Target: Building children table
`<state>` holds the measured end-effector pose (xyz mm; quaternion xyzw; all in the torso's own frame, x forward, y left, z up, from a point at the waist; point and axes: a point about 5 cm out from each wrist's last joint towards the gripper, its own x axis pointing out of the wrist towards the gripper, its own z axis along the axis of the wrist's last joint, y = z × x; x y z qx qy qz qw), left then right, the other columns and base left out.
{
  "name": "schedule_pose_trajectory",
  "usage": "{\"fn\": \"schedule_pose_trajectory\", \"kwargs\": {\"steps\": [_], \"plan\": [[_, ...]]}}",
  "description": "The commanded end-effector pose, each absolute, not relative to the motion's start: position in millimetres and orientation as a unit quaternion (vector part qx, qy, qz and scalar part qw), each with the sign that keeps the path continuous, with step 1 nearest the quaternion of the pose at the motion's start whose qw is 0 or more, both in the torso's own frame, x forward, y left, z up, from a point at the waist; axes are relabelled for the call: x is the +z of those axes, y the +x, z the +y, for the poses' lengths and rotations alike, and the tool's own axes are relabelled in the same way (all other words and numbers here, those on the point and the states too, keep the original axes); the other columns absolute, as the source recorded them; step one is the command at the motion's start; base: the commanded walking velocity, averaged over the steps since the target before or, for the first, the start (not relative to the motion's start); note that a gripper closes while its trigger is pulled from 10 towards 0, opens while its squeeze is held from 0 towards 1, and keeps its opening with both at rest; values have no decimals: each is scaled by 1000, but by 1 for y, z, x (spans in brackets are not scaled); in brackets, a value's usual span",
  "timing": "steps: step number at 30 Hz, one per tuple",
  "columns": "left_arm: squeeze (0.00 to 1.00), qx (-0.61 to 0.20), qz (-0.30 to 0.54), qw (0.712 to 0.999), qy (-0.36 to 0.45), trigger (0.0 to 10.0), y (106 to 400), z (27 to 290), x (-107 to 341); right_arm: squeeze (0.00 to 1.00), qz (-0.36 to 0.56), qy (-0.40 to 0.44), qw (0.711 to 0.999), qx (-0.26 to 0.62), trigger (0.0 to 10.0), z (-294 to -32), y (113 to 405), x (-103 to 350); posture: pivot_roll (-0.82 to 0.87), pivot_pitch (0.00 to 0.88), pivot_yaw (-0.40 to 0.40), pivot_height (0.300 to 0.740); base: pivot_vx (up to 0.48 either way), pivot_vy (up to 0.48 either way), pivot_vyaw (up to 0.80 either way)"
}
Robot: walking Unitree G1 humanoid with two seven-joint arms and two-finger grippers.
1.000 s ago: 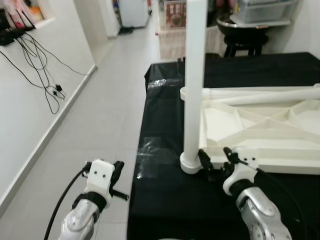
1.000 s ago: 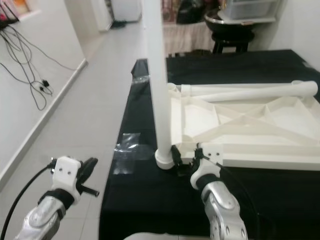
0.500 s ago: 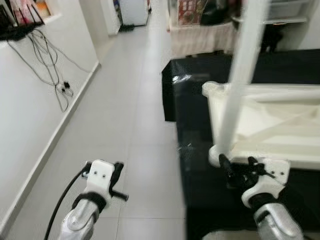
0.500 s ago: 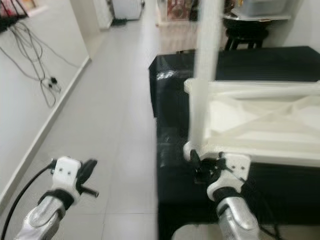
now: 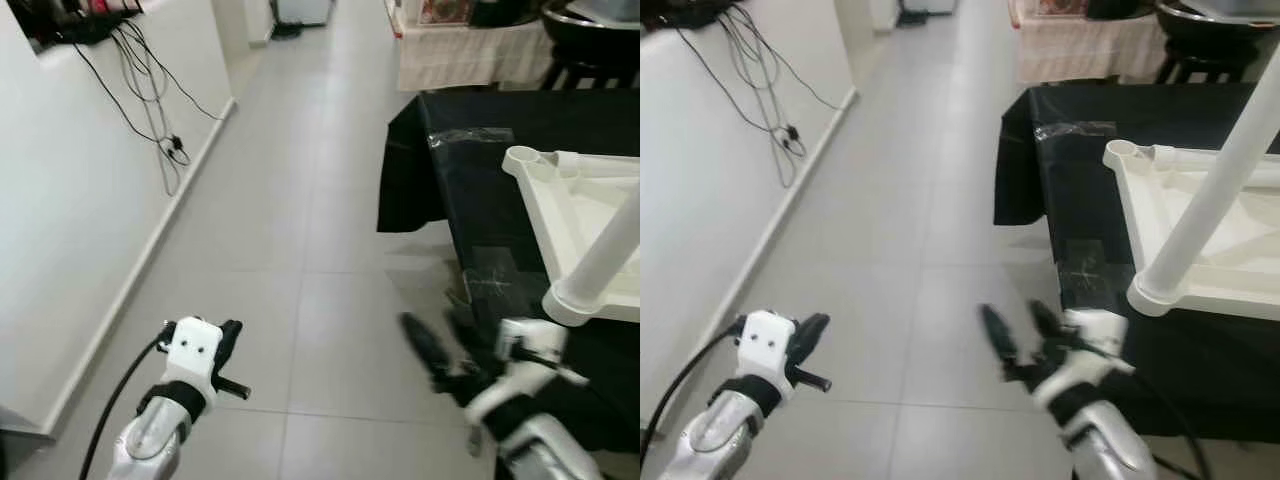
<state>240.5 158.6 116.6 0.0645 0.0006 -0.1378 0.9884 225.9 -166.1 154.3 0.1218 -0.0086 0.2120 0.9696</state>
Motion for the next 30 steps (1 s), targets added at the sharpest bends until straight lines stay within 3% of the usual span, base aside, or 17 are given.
{"fn": "schedule_pose_trajectory", "kwargs": {"steps": [1,5,11,25,30], "plan": [[0,-142,8,988,64,10000,239,156,116,0,-7,94,975,203,10000,-163,234,153,-87,142,28,740,0,480,0],[0,-142,6,988,65,10000,240,154,116,0,-16,20,988,151,10000,-148,265,156,-85,139,28,740,0,480,0],[0,-146,2,987,69,10000,241,154,117,0,-1,-32,984,174,10000,-133,274,152,-76,140,29,740,0,447,0],[0,-179,0,981,72,10000,244,146,121,0,15,-52,985,166,10000,-128,287,144,-76,128,32,740,0,0,0],[0,-184,0,980,70,10000,244,146,121,0,17,-52,985,164,10000,-127,288,142,-77,125,32,740,266,0,0]]}}
